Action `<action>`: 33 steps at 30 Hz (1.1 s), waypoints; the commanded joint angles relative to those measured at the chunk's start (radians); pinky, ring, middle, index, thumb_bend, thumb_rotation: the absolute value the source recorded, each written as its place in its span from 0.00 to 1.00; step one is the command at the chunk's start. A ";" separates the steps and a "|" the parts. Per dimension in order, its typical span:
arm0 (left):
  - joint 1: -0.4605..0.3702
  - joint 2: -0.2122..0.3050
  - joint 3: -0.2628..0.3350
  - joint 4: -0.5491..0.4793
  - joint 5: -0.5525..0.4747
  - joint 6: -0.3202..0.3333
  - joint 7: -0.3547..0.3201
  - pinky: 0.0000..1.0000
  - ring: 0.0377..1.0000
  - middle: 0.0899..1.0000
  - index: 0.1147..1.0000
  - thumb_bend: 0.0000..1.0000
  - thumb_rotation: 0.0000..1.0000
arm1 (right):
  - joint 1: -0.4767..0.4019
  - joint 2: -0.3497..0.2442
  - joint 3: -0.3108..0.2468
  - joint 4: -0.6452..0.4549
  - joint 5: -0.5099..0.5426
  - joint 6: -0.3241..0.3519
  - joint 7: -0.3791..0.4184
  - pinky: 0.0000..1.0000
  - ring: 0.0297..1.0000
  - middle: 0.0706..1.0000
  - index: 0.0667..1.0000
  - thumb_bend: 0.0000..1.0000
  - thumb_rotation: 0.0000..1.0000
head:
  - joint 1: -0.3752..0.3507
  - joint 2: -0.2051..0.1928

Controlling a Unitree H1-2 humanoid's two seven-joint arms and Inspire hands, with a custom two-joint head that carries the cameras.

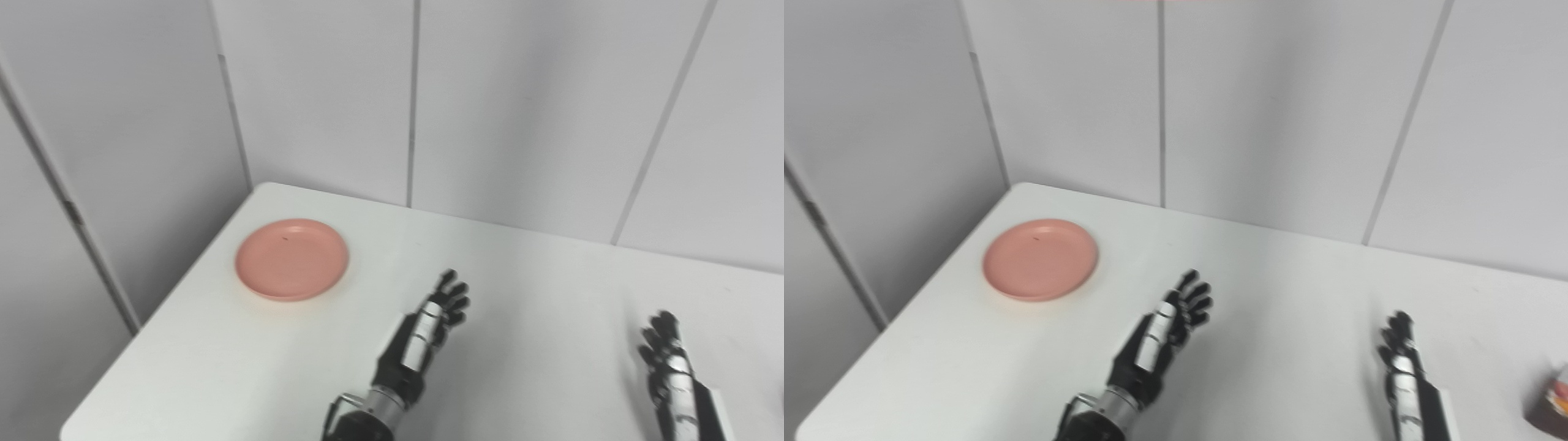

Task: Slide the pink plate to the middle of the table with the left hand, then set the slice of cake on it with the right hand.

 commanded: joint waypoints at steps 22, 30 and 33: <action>0.090 -0.013 -0.010 0.085 0.011 -0.030 0.013 0.97 0.95 0.96 0.96 0.47 1.00 | 0.067 -0.004 -0.008 0.068 -0.004 -0.012 0.011 1.00 1.00 1.00 1.00 0.31 1.00 | -0.039 0.033; 0.106 -0.004 -0.023 -0.024 0.015 0.019 0.015 0.96 0.94 0.95 0.95 0.47 1.00 | 0.075 -0.001 -0.002 0.047 -0.009 -0.006 0.016 1.00 1.00 1.00 1.00 0.32 1.00 | -0.052 0.056; 0.101 0.004 -0.027 -0.072 0.009 0.044 0.008 0.96 0.95 0.96 0.95 0.46 1.00 | 0.073 -0.002 0.002 0.043 -0.011 0.003 0.018 1.00 1.00 1.00 1.00 0.31 1.00 | -0.045 0.060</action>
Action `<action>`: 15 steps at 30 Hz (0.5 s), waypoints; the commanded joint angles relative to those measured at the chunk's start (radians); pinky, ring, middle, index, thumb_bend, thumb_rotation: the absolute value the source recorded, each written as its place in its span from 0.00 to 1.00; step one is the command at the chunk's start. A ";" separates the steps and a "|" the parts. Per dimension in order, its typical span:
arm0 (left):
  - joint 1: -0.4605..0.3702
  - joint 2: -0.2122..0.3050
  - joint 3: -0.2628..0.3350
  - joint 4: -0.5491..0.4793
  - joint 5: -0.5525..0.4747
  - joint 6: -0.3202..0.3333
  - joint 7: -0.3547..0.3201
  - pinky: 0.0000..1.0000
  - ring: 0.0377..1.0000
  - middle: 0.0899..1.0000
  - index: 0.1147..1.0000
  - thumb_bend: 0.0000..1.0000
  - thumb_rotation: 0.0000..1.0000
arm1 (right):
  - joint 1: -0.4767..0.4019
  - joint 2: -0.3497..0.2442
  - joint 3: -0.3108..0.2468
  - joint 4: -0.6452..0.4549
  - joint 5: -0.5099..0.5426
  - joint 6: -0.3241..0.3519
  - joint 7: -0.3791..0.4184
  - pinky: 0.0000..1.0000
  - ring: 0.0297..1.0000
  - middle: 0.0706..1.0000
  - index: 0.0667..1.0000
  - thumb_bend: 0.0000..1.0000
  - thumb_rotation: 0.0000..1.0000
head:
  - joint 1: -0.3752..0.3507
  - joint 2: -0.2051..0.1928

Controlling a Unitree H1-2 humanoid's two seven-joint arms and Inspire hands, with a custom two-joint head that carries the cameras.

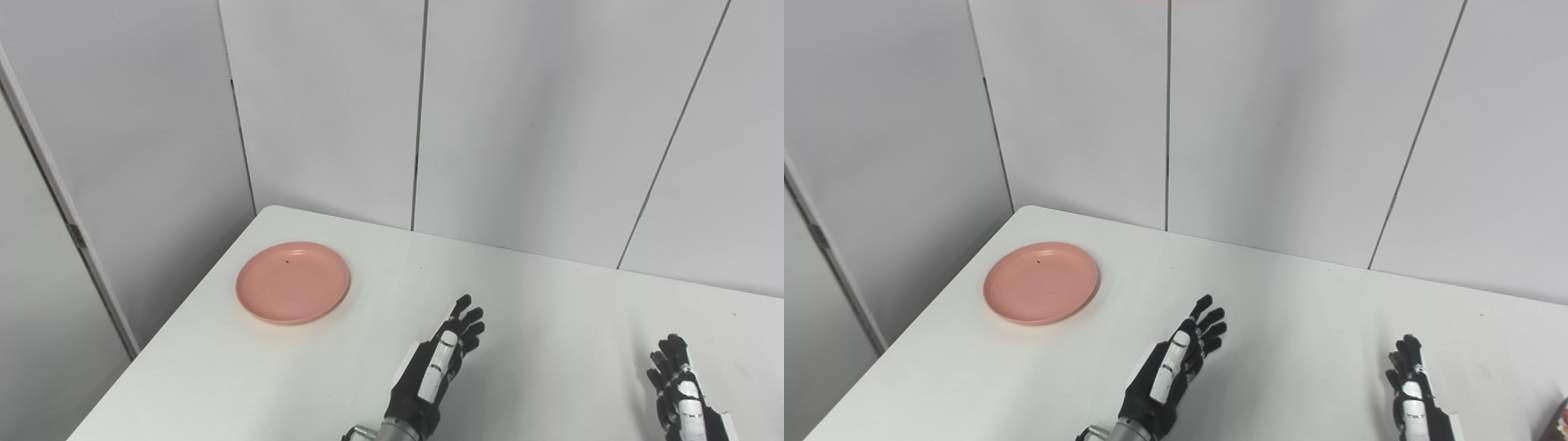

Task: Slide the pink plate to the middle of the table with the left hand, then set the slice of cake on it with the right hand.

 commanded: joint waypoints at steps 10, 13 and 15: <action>-0.020 0.043 -0.008 -0.190 -0.019 0.148 -0.010 0.95 0.94 0.94 0.94 0.50 1.00 | 0.073 0.009 0.002 0.041 -0.001 0.018 -0.003 1.00 1.00 1.00 1.00 0.30 1.00 | -0.012 0.021; -0.050 0.047 0.002 -0.250 -0.050 0.204 -0.014 0.96 0.94 0.94 0.94 0.51 1.00 | 0.074 0.007 0.002 0.036 -0.004 0.017 -0.004 1.00 1.00 1.00 1.00 0.29 1.00 | -0.013 0.027; -0.072 0.049 0.010 -0.281 -0.062 0.232 -0.008 0.95 0.93 0.94 0.94 0.52 1.00 | 0.075 0.004 0.003 0.036 -0.008 0.013 -0.002 1.00 1.00 1.00 1.00 0.28 1.00 | -0.010 0.035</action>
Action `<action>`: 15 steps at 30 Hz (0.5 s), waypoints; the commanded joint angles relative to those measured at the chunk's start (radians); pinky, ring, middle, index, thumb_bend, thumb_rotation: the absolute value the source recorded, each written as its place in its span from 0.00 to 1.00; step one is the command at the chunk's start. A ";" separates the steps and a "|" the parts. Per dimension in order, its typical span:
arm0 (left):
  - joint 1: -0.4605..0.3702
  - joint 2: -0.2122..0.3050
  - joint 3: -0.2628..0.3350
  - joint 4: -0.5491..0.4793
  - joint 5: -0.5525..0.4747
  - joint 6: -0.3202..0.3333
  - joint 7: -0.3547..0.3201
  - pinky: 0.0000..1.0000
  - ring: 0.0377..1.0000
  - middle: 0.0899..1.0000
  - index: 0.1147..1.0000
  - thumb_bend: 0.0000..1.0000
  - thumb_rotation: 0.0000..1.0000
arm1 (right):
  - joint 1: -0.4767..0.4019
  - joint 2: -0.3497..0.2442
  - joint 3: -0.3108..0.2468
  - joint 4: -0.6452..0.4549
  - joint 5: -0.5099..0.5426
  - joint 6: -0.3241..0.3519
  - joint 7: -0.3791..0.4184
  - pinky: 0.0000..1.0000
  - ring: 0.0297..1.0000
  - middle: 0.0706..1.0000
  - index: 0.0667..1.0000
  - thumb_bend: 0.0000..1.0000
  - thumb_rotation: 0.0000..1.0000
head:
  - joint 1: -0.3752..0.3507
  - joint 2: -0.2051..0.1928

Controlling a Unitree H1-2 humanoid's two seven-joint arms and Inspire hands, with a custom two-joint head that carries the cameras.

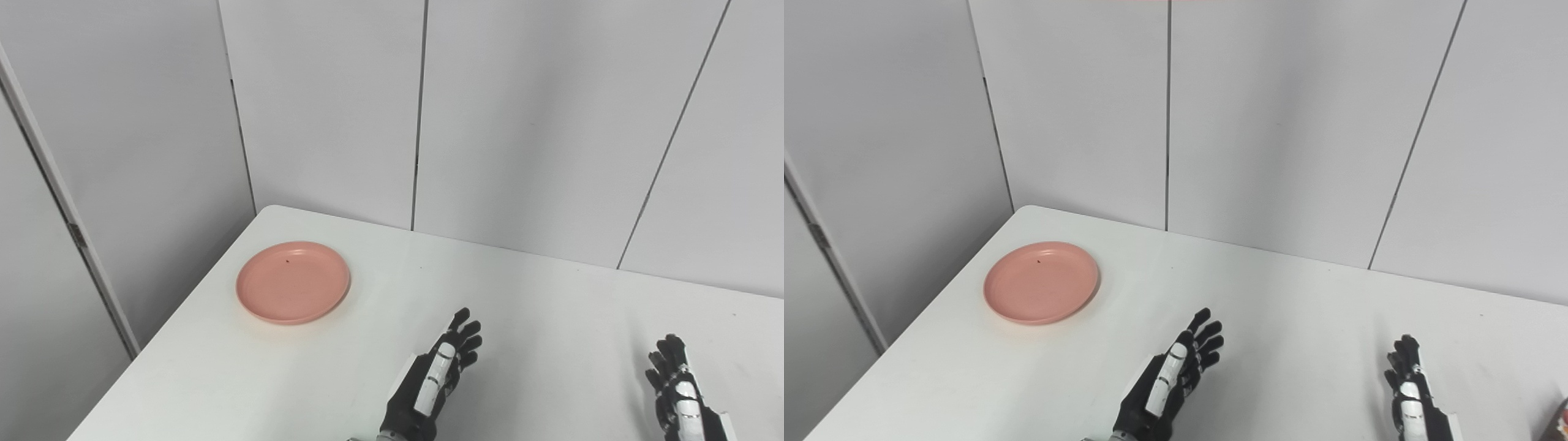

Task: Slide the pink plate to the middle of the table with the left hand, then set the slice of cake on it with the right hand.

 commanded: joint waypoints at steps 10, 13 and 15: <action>-0.147 0.006 0.063 -0.161 -0.031 0.124 0.049 0.96 0.90 0.89 0.88 0.48 1.00 | 0.069 -0.008 -0.003 0.044 0.008 0.008 0.011 1.00 1.00 1.00 1.00 0.33 1.00 | 0.018 0.019; -0.167 0.015 0.087 -0.178 -0.035 0.133 0.059 0.95 0.89 0.89 0.88 0.46 1.00 | 0.069 -0.011 -0.005 0.045 0.010 0.007 0.013 1.00 1.00 1.00 1.00 0.34 1.00 | 0.020 0.022; -0.180 0.025 0.102 -0.187 -0.036 0.135 0.064 0.94 0.88 0.88 0.87 0.45 1.00 | 0.070 -0.013 -0.006 0.046 0.012 0.006 0.013 1.00 1.00 0.99 1.00 0.33 1.00 | 0.022 0.023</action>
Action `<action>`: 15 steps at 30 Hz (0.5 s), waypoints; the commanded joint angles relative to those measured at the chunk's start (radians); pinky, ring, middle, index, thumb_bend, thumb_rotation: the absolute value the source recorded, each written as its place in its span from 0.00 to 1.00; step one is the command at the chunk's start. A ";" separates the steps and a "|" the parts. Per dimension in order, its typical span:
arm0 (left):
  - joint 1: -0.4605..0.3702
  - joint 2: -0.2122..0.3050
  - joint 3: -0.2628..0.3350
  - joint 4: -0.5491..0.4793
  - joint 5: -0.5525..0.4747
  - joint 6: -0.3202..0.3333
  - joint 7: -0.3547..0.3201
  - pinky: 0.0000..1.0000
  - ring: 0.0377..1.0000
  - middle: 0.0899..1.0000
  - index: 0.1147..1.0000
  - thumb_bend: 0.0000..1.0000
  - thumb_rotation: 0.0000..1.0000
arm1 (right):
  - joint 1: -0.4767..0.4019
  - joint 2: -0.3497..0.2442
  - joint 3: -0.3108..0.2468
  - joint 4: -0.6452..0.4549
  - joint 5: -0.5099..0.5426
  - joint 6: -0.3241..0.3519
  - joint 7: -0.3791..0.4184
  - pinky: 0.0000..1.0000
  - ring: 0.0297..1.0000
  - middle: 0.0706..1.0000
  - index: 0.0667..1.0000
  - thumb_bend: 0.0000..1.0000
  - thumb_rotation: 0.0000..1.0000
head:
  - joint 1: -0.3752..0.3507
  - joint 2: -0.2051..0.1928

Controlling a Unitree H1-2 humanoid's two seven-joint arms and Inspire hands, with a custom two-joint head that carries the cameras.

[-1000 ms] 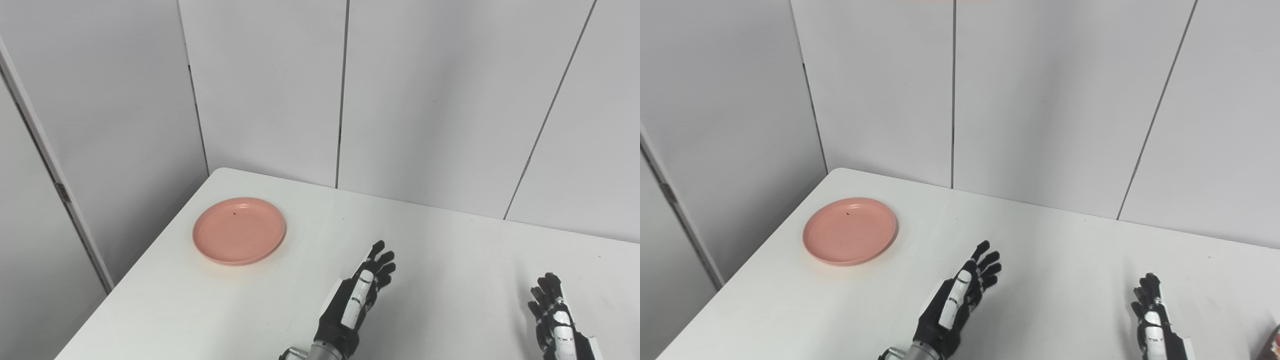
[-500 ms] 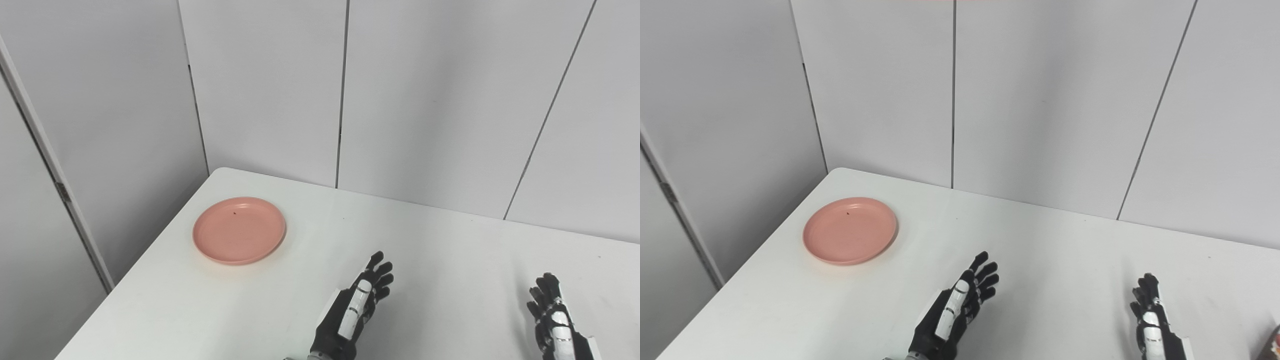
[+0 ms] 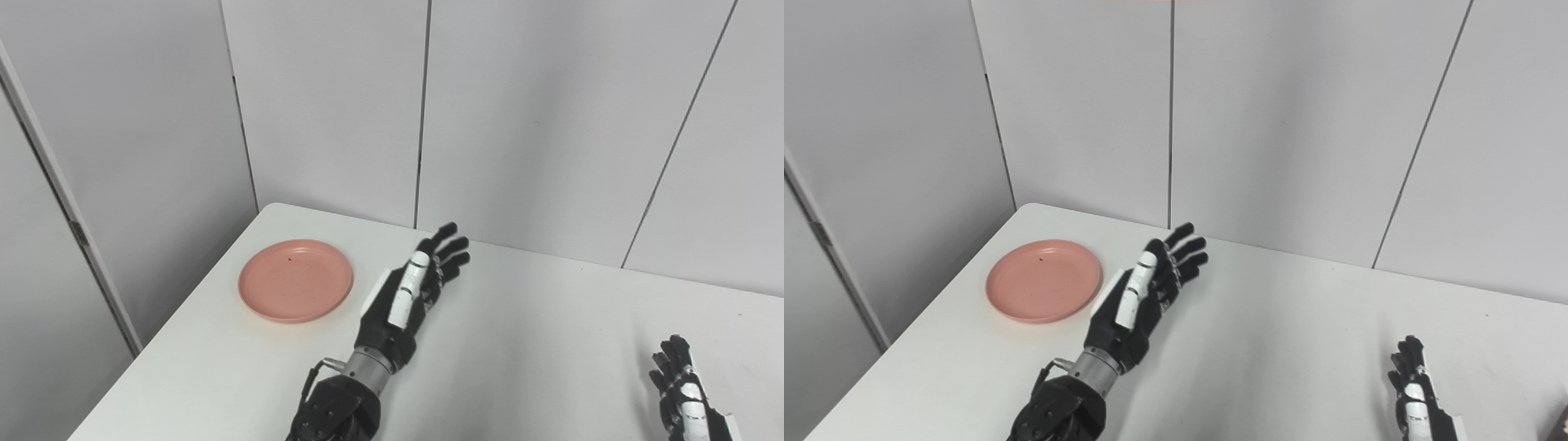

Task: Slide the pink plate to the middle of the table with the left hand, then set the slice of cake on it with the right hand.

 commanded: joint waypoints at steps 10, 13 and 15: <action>-0.125 0.068 0.084 -0.068 -0.039 0.016 0.031 0.94 0.86 0.86 0.84 0.48 1.00 | 0.069 -0.015 -0.006 0.046 0.011 0.011 0.008 1.00 0.99 0.99 0.99 0.36 1.00 | 0.005 0.006; -0.144 0.079 0.110 -0.065 -0.048 -0.001 0.037 0.92 0.85 0.85 0.83 0.47 1.00 | 0.069 -0.018 -0.005 0.049 0.009 0.009 0.009 1.00 0.99 0.99 1.00 0.37 1.00 | 0.008 0.005; -0.155 0.094 0.123 -0.060 -0.055 -0.009 0.033 0.92 0.85 0.85 0.83 0.49 1.00 | 0.069 -0.016 -0.006 0.046 0.011 0.015 0.006 1.00 0.99 0.99 0.99 0.36 1.00 | 0.009 0.005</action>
